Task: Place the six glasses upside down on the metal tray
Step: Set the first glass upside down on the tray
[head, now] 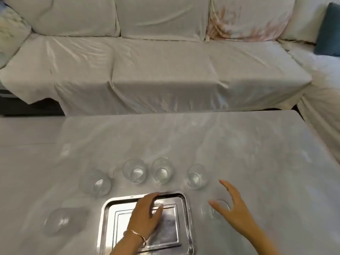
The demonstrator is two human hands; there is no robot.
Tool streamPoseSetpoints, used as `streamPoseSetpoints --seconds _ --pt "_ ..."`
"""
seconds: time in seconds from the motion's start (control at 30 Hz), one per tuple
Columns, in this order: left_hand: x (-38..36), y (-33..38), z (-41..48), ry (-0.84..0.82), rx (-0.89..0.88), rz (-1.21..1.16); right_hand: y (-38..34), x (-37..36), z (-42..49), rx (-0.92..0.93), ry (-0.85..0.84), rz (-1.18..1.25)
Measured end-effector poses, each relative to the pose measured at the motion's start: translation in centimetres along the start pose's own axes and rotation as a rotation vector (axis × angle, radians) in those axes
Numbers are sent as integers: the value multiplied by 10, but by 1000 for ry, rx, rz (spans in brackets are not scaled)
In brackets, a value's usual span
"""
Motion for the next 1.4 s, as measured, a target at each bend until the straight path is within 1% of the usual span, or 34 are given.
streamPoseSetpoints --seconds 0.07,0.13,0.17,0.27,0.33,0.47,0.6,0.7,0.8,0.97,1.13,1.27,1.4 --pt "-21 -10 12 -11 -167 171 27 -13 6 32 8 -30" --pt "-41 -25 21 -42 -249 335 59 -27 8 80 20 -81" --pt "-46 -28 25 -52 -269 384 68 -28 8 123 49 -116" --pt "-64 -46 28 -8 -331 468 94 -35 10 274 145 -204" --pt "-70 -53 36 7 -337 505 106 -35 17 308 197 -180" --pt "-87 -65 34 2 -338 588 120 -38 18 342 227 -120" --pt "-89 -74 39 5 -358 660 136 -48 20 339 322 89" --pt "-82 -79 27 -4 -342 689 146 -62 11 301 381 245" --pt "-73 -82 12 -8 -338 706 149 -68 9 311 396 248" --pt "-58 -86 -6 37 -346 705 144 -64 6 316 431 235" --pt "-51 -96 -17 6 -318 736 125 -72 -8 395 399 272" --pt "-51 -114 -20 -82 -255 779 102 -93 -13 473 298 335" --pt "-50 -129 -23 -102 -232 786 86 -120 -7 508 185 300"
Point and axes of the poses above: each hand's wrist, its own z-axis towards the middle knuckle, its own x-axis out of the back of the hand, y = z × x, the point moved 1 cm from there along z, towards the middle knuckle, and after that the axes turned 3 degrees about z, right-handed, at the moved point
